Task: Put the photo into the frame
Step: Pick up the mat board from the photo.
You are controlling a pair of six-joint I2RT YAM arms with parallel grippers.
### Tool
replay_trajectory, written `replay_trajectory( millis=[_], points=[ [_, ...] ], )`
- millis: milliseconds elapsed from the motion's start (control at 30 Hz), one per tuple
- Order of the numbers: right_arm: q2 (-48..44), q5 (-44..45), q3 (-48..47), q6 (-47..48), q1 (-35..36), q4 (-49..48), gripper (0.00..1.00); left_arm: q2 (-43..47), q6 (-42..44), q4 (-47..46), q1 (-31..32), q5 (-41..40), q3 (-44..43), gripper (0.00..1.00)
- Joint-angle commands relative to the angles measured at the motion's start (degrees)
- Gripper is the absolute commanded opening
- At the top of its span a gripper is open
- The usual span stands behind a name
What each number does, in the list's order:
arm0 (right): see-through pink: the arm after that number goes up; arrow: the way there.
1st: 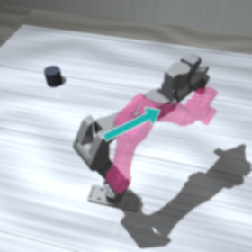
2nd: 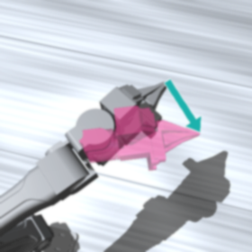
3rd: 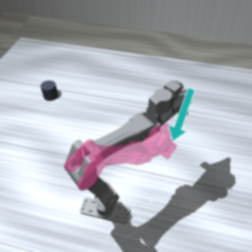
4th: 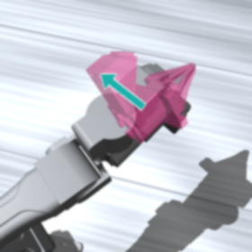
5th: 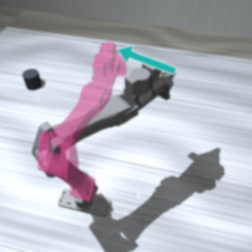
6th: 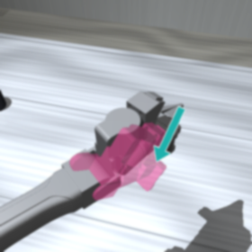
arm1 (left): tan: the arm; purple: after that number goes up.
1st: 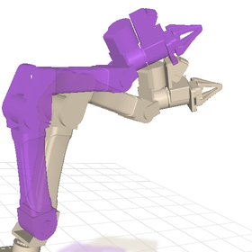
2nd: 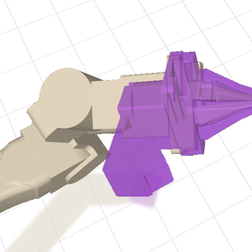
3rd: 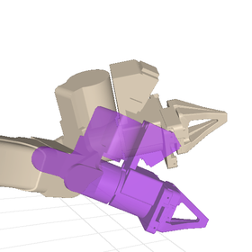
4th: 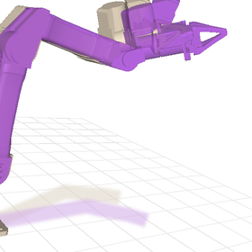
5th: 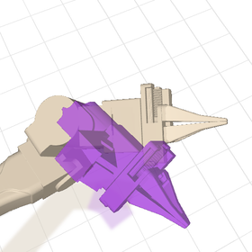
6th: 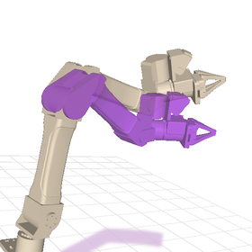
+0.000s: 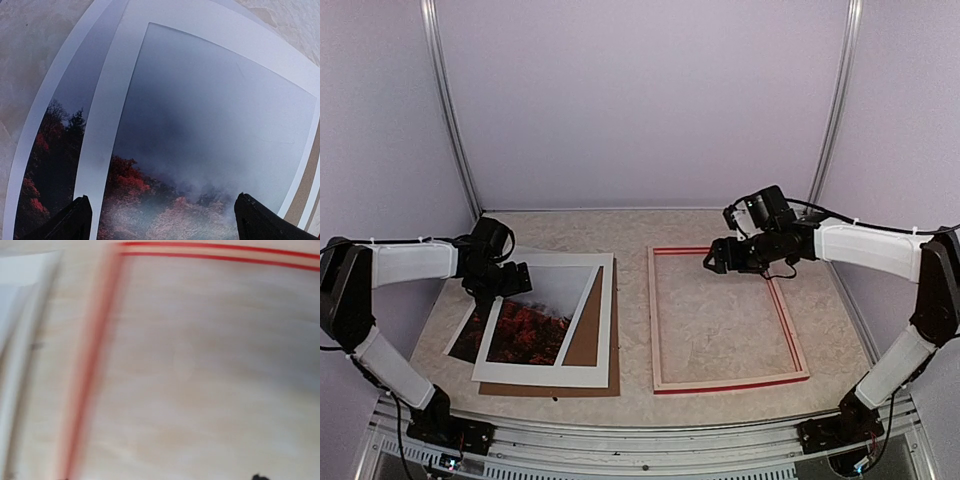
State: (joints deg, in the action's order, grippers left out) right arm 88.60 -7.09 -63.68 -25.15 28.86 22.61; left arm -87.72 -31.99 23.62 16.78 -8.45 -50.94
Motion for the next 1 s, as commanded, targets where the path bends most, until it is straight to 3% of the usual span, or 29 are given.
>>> replay_trajectory(
  millis=[0,200,433,967],
  points=[
    [7.83,-2.64,-7.01,-4.51,9.3,-3.96,0.78,1.04,-0.61,-0.23,-3.21,2.5,2.06,0.99],
    [23.35,-5.36,-21.73,-6.7,19.22,-4.73,0.76,1.48,-0.18,0.26,-8.25,3.83,2.62,0.98],
    [38.37,-7.64,-36.38,-8.58,23.3,-1.18,0.74,-1.89,5.41,5.03,-11.39,3.66,-2.35,0.93],
    [45.85,-10.45,-39.24,-10.48,24.58,-2.55,0.7,-10.0,10.23,3.77,-14.05,11.03,-3.93,0.74]
  ],
)
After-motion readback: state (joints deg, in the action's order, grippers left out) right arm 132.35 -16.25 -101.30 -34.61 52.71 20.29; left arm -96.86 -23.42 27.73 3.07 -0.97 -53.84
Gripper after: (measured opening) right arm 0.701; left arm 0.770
